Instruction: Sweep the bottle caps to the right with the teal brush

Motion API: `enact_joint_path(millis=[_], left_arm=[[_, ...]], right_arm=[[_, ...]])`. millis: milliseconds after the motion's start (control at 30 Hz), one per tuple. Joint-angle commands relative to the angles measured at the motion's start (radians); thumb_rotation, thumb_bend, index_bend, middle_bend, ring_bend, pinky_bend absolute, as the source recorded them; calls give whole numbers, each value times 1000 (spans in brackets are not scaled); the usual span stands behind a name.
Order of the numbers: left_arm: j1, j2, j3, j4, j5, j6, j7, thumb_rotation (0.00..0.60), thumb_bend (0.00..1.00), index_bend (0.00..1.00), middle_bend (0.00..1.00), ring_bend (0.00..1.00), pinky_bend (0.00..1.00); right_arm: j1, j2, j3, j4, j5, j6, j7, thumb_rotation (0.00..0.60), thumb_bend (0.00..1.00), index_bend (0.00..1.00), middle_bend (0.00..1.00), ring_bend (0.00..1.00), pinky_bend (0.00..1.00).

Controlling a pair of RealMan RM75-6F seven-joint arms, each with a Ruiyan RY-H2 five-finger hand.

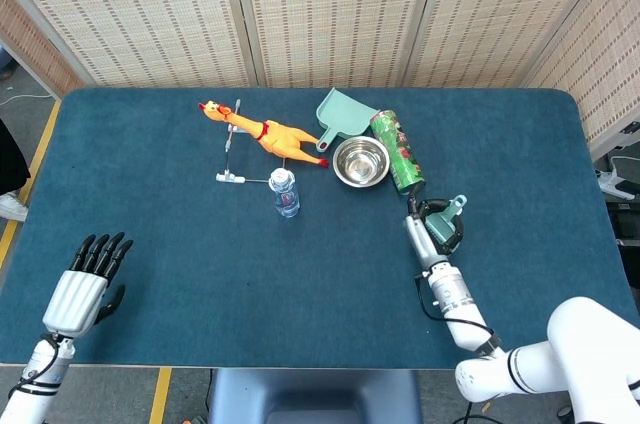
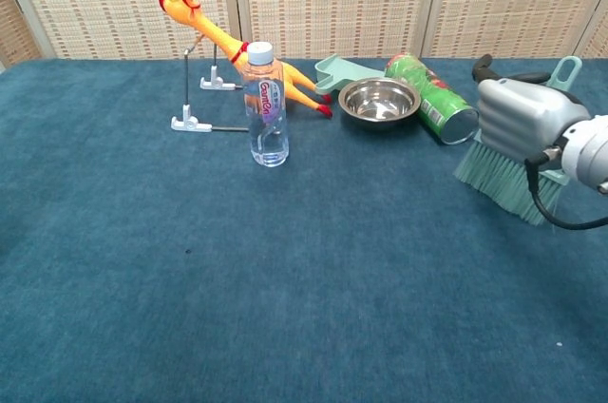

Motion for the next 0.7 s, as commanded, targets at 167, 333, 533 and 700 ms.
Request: enact_joint_path(millis=[167, 333, 533, 700], left_arm=[[14, -1, 9, 6, 4, 18, 5, 600, 464, 0, 0, 0, 49], [18, -4, 14, 10, 6, 19, 7, 600, 465, 0, 0, 0, 50], [14, -7, 12, 12, 8, 16, 10, 600, 464, 0, 0, 0, 50], [-1, -1, 0, -2, -2, -2, 16, 600, 463, 0, 0, 0, 50]], right_arm=[[-40, 34, -12, 72, 18, -30, 66, 600, 328, 949, 792, 524, 175], [-62, 51, -11, 120, 30, -43, 92, 600, 328, 950, 792, 523, 175], [-85, 65, -11, 160, 35, -57, 112, 600, 328, 950, 792, 523, 175], [-97, 104, 20, 133, -28, -53, 229, 600, 328, 950, 794, 524, 175]])
